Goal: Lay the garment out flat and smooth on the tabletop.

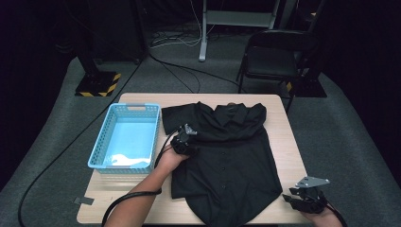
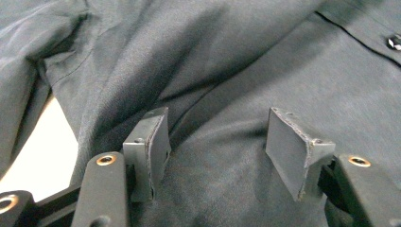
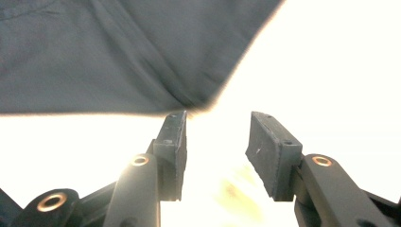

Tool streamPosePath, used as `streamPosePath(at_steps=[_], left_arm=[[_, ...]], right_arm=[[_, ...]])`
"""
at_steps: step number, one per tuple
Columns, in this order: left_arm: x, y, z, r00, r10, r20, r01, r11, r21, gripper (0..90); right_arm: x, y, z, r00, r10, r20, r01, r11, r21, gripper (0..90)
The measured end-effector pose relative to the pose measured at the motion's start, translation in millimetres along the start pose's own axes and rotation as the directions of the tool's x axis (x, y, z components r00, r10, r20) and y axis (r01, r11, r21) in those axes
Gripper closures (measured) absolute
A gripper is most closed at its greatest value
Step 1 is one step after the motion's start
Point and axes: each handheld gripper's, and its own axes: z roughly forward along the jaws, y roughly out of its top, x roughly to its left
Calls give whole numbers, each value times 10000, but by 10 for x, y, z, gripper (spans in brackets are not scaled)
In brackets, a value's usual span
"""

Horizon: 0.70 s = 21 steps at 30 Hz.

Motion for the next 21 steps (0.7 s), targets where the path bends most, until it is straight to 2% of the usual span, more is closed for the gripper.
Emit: streamPosePath(at_steps=[3,5,8,10,12,17,19,21], left_arm=[[59,64,59,9997,-246,-10,246,9997,10,401],[68,92,76,9993,-363,-16,363,9993,83,401],[26,101,55,10000,-41,-82,43,9997,244,397],[-22,85,22,9994,330,-80,-327,9991,276,391],[-65,70,-32,9987,518,-27,-518,9985,150,386],[-200,-5,-228,9959,722,539,-702,9968,-382,382],[-244,-44,-278,9945,803,667,-771,9958,-490,382],[-266,-79,-301,9938,730,833,-684,9960,-571,383]], right_arm=[[-47,26,-61,9986,499,150,-489,9969,-620,536],[-21,131,-64,9979,645,-81,-650,9908,-1184,507],[89,335,2,9927,656,-1010,-837,9789,-1865,470],[198,457,90,9862,417,-1601,-738,9770,-2001,458],[306,563,200,9801,95,-1985,-481,9805,-1907,443],[485,732,494,9684,-528,-2439,217,9915,-1284,436],[512,755,569,9629,-506,-2652,265,9952,-938,530],[524,750,586,9569,-474,-2867,281,9971,-711,683]])
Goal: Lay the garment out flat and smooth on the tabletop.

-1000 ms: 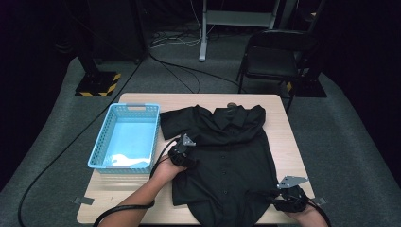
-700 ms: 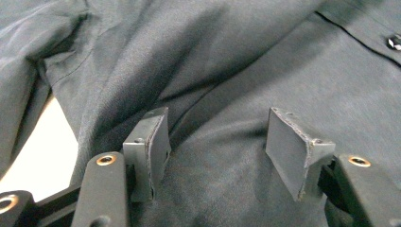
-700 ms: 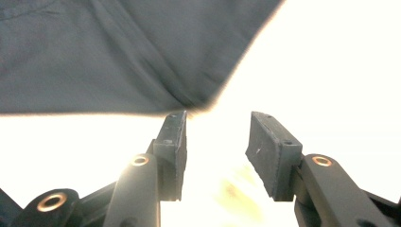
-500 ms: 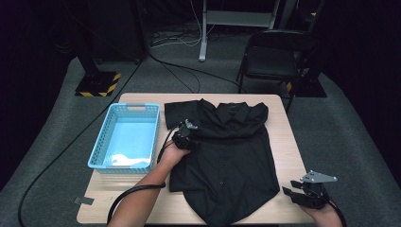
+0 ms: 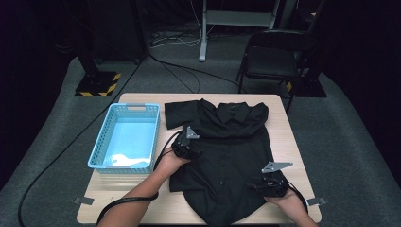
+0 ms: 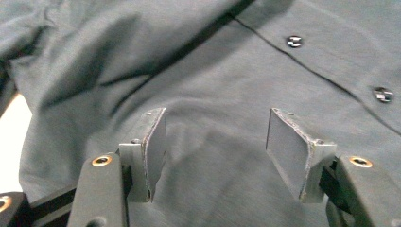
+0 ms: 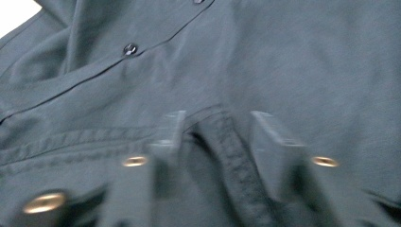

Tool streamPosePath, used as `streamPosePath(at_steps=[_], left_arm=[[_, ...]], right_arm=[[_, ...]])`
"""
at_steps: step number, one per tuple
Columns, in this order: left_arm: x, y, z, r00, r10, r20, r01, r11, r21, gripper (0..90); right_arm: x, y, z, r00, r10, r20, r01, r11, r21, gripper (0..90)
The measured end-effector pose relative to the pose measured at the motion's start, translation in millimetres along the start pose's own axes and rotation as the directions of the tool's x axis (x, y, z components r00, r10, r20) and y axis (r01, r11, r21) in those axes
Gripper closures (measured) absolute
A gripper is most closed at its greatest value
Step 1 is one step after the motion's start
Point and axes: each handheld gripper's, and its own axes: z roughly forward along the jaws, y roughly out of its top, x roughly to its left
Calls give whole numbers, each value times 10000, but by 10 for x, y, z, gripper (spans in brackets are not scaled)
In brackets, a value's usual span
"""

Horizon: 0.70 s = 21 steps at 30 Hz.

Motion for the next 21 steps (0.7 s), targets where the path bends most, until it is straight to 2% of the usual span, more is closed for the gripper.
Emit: streamPosePath(at_steps=[2,5,11,14,15,18,21], left_arm=[[-13,-29,-6,10000,-11,63,11,10000,-34,383],[-6,-60,12,9999,-119,80,119,9999,2,383],[3,-77,95,9998,-204,14,204,9994,282,384],[-2,-78,169,9999,-123,-71,127,9984,558,385],[3,-72,181,9998,-174,-20,174,9986,501,383],[1,-35,219,9998,-211,-10,212,9986,485,383],[-4,1,260,9997,-238,20,236,9988,419,385]], right_arm=[[13,-23,-58,9997,34,-253,-36,10000,-81,806],[57,-86,-242,9994,-20,-345,7,9993,-380,877],[106,-348,-686,9992,308,-252,-331,9948,-968,884],[97,-542,-884,9985,549,-26,-548,9923,-1110,885],[86,-614,-940,9977,679,56,-669,9915,-1120,886],[27,-824,-1049,9926,1148,394,-1100,9881,-1073,888],[-63,-986,-1081,9843,1610,730,-1537,9834,-960,890]])
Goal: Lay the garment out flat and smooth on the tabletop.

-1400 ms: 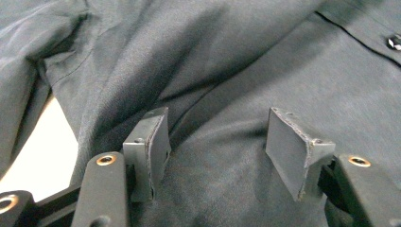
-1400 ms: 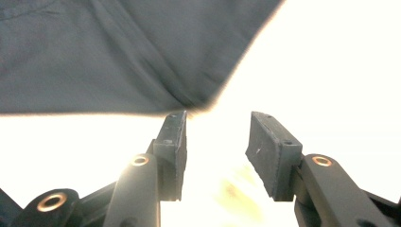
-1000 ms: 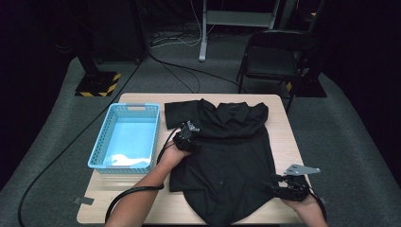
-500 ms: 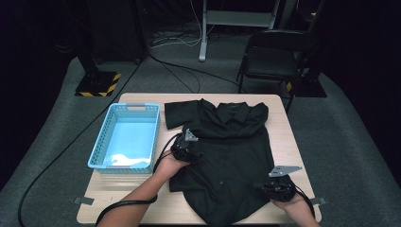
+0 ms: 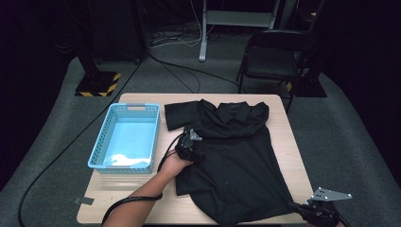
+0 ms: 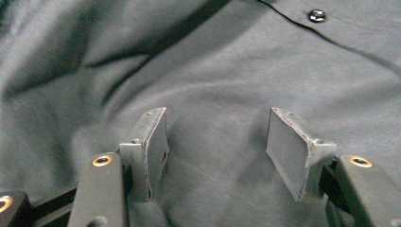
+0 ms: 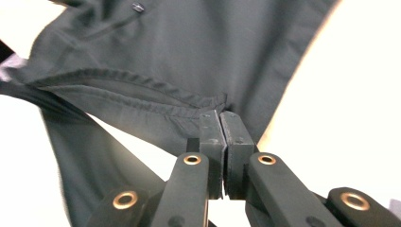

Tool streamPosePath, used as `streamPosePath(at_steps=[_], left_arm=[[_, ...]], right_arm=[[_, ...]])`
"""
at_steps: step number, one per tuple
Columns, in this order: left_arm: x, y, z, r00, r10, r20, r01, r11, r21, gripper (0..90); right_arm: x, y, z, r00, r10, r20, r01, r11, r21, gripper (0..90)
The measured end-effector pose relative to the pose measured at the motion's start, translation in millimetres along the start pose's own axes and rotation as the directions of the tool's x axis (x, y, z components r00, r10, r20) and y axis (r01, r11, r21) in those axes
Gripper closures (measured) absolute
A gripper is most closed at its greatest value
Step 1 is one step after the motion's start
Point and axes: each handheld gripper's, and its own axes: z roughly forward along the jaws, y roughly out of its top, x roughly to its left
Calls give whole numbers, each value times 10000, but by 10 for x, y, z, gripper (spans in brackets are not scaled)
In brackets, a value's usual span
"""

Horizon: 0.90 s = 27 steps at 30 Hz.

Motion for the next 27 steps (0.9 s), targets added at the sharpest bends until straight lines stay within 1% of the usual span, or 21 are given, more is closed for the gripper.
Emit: streamPosePath(at_steps=[4,5,6,7,8,9,10,12,13,14,16,17,19,21,22,24,27], left_arm=[[6,40,44,10000,-39,-34,38,10000,-88,387],[-2,49,47,10000,-30,-61,30,10000,-64,386],[-17,57,44,9999,19,-126,-19,10000,-6,387],[-39,63,34,9997,151,-203,-150,9999,62,391],[-61,64,18,9991,350,-250,-348,9994,84,400],[-78,62,-4,9987,473,-214,-472,9989,58,397],[-92,58,-32,9988,472,-150,-473,9989,-25,395],[-110,51,-110,9990,456,-40,-457,9987,-203,386],[-118,45,-154,9989,463,27,-462,9985,-309,385],[-130,35,-199,9990,434,124,-429,9984,-375,384],[-164,8,-289,9983,520,249,-507,9975,-499,384],[-183,-11,-334,9980,564,299,-547,9970,-556,384],[-219,-55,-413,9971,675,361,-651,9958,-639,384],[-238,-98,-464,9966,725,381,-698,9952,-691,385],[-244,-120,-477,9966,725,383,-698,9952,-691,385],[-241,-160,-478,9971,682,348,-657,9954,-696,385],[-213,-213,-437,9981,517,327,-494,9965,-676,382]], right_arm=[[-133,-102,21,9981,527,333,-532,9985,135,887],[-146,-113,33,9978,557,366,-565,9982,201,876],[-140,-112,37,9976,492,478,-504,9985,234,829],[-124,-99,26,9971,399,647,-415,9989,224,782],[-105,-79,-4,9970,316,707,-326,9994,124,739],[-83,-52,-50,9969,260,749,-253,9996,-105,697],[-60,-19,-107,9964,213,816,-185,9992,-347,671],[-8,60,-231,9953,64,967,15,9966,-818,635],[24,103,-291,9941,-34,1081,150,9942,-1069,621],[60,149,-339,9939,-94,1095,238,9911,-1308,618],[154,243,-361,9964,-277,804,412,9844,-1711,613],[220,294,-326,9971,-453,604,554,9827,-1769,609],[381,398,-168,9950,-984,193,1003,9802,-1710,604],[557,502,64,9872,-1559,-347,1488,9766,-1550,604],[647,554,197,9813,-1813,-651,1705,9747,-1448,603],[815,658,470,9654,-2303,-1225,2162,9691,-1187,599],[1048,808,839,9354,-3036,-1810,2932,9525,-823,587]])
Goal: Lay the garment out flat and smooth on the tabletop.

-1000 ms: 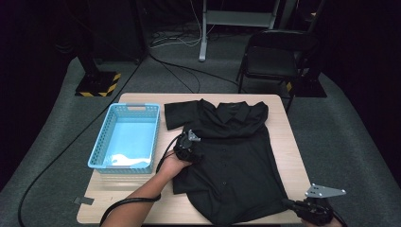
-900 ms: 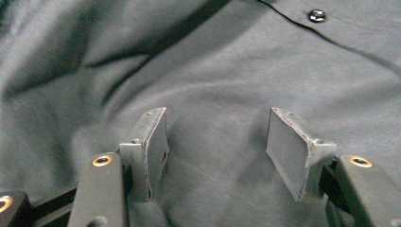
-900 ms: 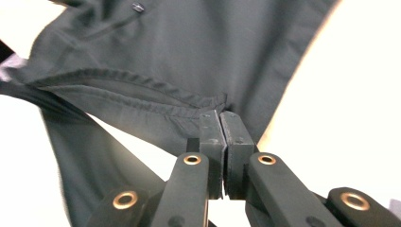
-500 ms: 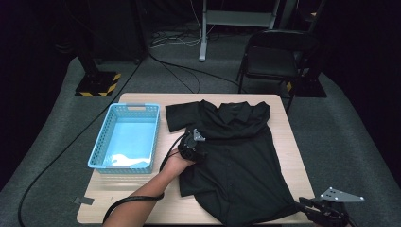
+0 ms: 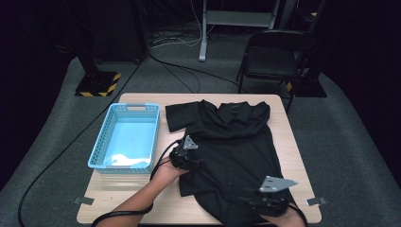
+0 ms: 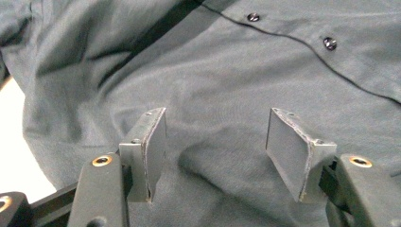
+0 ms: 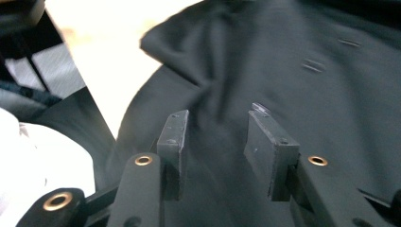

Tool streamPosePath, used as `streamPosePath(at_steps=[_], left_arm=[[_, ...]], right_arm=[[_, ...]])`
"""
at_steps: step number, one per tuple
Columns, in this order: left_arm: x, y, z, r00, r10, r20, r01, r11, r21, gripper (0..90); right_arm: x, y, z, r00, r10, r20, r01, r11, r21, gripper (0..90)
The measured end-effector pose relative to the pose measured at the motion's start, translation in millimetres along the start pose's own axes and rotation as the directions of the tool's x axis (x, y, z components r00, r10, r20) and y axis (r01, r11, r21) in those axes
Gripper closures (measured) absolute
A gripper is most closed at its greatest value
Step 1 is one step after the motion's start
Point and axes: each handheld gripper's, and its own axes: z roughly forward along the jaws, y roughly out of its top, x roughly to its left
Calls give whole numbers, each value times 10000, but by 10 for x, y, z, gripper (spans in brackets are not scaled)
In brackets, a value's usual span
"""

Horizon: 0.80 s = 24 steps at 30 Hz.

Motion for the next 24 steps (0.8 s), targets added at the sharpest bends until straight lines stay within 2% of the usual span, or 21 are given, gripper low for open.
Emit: streamPosePath(at_steps=[4,8,12,16,22,24], left_arm=[[59,-36,88,9996,-209,-171,212,9996,186,378],[102,-34,150,9989,-355,-312,366,9988,321,377],[128,-34,203,9977,-540,-416,556,9978,364,375],[148,-50,245,9967,-624,-511,648,9968,472,374],[174,-54,261,9957,-741,-559,761,9965,340,369],[187,-47,269,9953,-758,-601,778,9964,323,368]], right_arm=[[68,198,413,9969,-568,-548,583,9979,277,584],[116,323,759,9921,-681,-1057,735,9961,481,589],[160,348,996,9872,-755,-1404,855,9941,662,594],[198,337,1089,9833,-937,-1563,1069,9912,784,592],[252,308,1146,9791,-1048,-1746,1223,9881,929,593],[296,287,1188,9757,-1250,-1798,1454,9838,1049,590]])
